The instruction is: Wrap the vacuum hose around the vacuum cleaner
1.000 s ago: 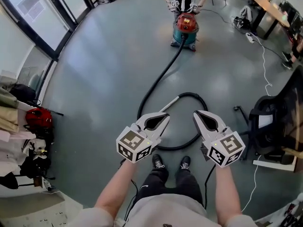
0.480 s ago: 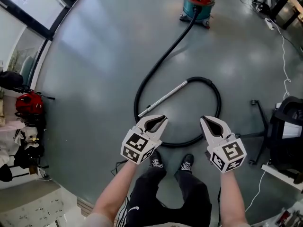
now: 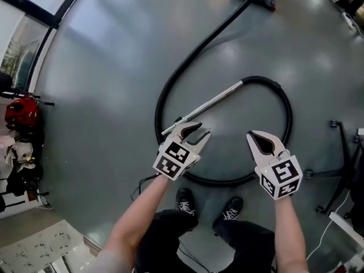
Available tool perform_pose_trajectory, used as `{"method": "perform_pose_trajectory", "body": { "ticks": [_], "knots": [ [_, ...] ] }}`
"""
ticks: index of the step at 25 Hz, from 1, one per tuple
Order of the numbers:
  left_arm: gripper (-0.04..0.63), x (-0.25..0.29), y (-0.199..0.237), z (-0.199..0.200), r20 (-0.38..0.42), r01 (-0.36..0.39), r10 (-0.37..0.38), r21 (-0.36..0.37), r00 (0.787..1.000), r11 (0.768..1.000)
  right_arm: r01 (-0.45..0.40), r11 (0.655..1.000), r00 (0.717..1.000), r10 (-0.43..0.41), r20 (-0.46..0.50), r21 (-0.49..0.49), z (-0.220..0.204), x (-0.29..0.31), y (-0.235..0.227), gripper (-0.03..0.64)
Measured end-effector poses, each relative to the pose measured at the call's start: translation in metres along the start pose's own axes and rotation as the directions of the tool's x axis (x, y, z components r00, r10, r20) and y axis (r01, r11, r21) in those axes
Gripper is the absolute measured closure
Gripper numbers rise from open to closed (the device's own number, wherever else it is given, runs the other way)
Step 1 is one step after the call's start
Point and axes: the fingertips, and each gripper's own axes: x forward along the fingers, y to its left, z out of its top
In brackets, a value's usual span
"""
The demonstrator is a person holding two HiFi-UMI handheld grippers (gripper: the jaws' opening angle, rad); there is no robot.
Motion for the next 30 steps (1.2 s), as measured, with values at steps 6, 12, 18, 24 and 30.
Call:
{"method": "perform_pose_trajectory", "body": {
  "ticks": [6,12,18,24,30],
  "knots": [
    [0.454,0.093,0.059,-0.080,-0.125,-0.010,0.024,0.113,0.992,0.994,-0.019,0.999,1.000,0.018,-0.017,-0.038,-0.061,0.052,-0.025,0.594],
    [0.451,0.159,0.107,-0.133,-0.234,0.012,0.034,0.191,0.972,0.982,-0.055,0.996,0.997,0.051,-0.052,-0.069,-0.097,0.100,-0.047,0.594],
    [0.418,0.206,0.136,-0.185,-0.328,0.041,0.038,0.230,0.944,0.972,-0.090,0.991,0.994,0.083,-0.071,-0.102,-0.129,0.131,-0.060,0.594],
    [0.397,0.230,0.147,-0.201,-0.362,0.058,0.024,0.212,0.932,0.976,-0.079,0.994,0.994,0.073,-0.077,-0.080,-0.148,0.120,-0.066,0.594],
    [0.399,0.242,0.154,-0.214,-0.397,0.042,0.043,0.202,0.917,0.978,-0.032,0.999,0.999,0.031,-0.040,-0.028,-0.153,0.107,-0.082,0.594]
  ]
}}
